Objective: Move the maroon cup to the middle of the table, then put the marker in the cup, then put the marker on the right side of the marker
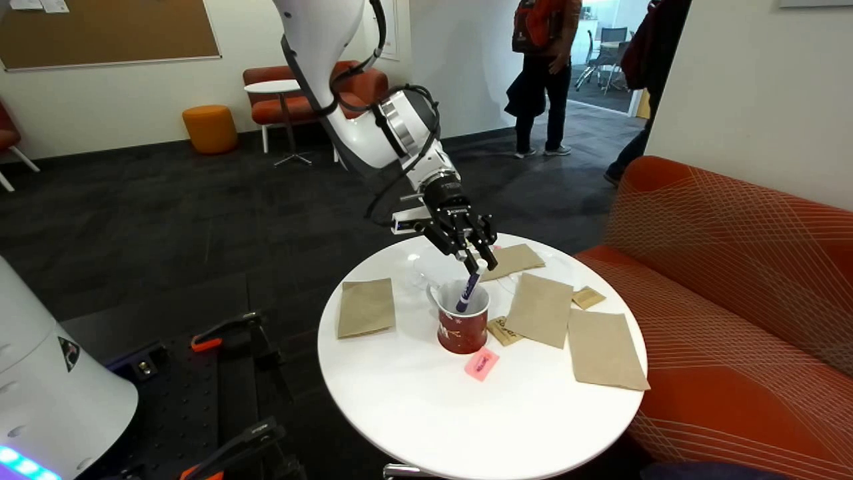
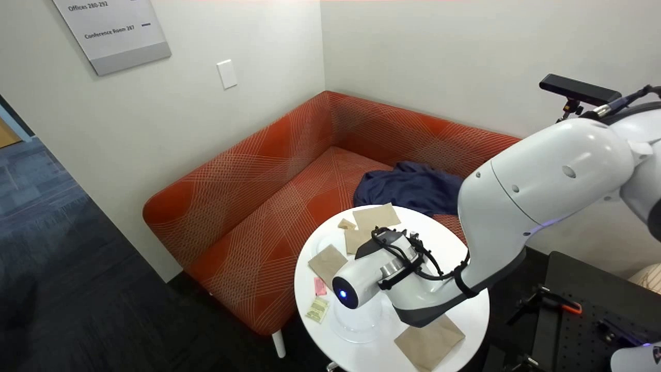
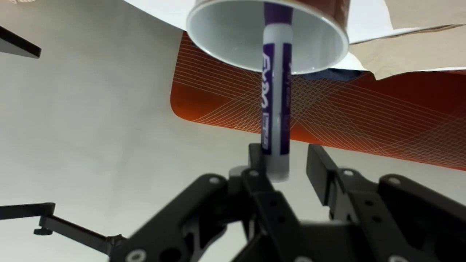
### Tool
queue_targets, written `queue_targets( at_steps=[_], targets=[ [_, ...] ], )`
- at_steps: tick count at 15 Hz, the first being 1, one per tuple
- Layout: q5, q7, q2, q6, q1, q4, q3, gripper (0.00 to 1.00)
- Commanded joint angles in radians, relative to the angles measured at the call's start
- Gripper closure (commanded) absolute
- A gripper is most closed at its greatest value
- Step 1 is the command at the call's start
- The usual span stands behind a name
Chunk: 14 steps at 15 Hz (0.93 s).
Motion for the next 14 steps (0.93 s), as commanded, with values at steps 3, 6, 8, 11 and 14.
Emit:
queue_targets(
  at_steps=[3, 6, 8, 11, 14],
  targets=[
    [0.008, -0.019, -0.050, 0.030, -0.015, -0.015, 0.005, 0.16],
    [0.009, -0.039, -0.078, 0.040, -0.021, -0.031, 0.007, 0.00],
    [0.010, -0.058, -0.078, 0.041, -0.023, -0.027, 0.006, 0.00],
    [0.018, -0.077, -0.073, 0.050, -0.032, -0.025, 0.007, 0.00],
    [0.040, -0.110, -0.129, 0.081, -0.046, -0.065, 0.019, 0.00]
  ],
)
